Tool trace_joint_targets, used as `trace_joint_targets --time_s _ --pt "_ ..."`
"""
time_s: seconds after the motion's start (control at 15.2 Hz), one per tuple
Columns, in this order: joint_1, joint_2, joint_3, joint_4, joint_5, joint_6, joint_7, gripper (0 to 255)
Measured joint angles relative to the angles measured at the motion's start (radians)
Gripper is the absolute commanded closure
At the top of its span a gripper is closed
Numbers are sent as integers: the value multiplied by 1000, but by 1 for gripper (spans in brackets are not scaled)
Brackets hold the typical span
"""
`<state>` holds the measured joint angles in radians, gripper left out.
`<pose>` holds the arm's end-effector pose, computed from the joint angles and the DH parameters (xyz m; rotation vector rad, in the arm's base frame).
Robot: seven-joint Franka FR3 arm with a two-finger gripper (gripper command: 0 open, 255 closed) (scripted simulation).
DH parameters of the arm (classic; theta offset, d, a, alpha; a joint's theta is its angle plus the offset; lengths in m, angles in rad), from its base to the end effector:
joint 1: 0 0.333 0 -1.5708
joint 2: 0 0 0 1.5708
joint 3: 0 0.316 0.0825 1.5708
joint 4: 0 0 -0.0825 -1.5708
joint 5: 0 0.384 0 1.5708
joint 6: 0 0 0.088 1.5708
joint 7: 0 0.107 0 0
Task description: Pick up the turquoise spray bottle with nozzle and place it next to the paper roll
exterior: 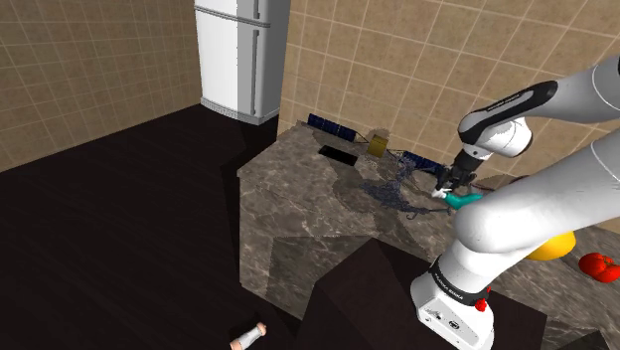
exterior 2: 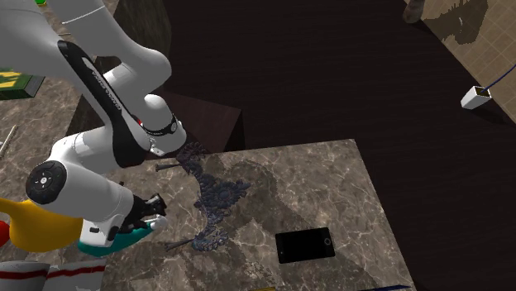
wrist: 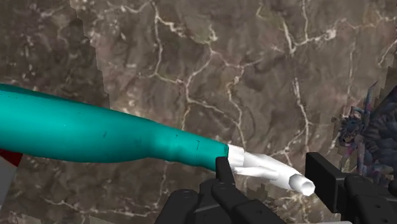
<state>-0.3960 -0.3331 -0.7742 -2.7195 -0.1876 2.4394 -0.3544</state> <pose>0.1691 -0.3514 0.2988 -2.8906 0.9556 -0.0929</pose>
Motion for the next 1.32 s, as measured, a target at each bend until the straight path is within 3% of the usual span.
trace_joint_targets --time_s 0.59,0.86,0.92,1.12,1.25,1.32 --pt "100 140 -77 -19 137 169 -111 255" --pt "203 204 -160 11 326 241 -246 255" --pt "204 213 -158 18 351 243 -246 255" --pt "211 207 -165 13 371 262 -246 255" --pt "198 208 -144 8 320 274 -221 255" --pt "201 198 -152 0 322 284 -232 0"
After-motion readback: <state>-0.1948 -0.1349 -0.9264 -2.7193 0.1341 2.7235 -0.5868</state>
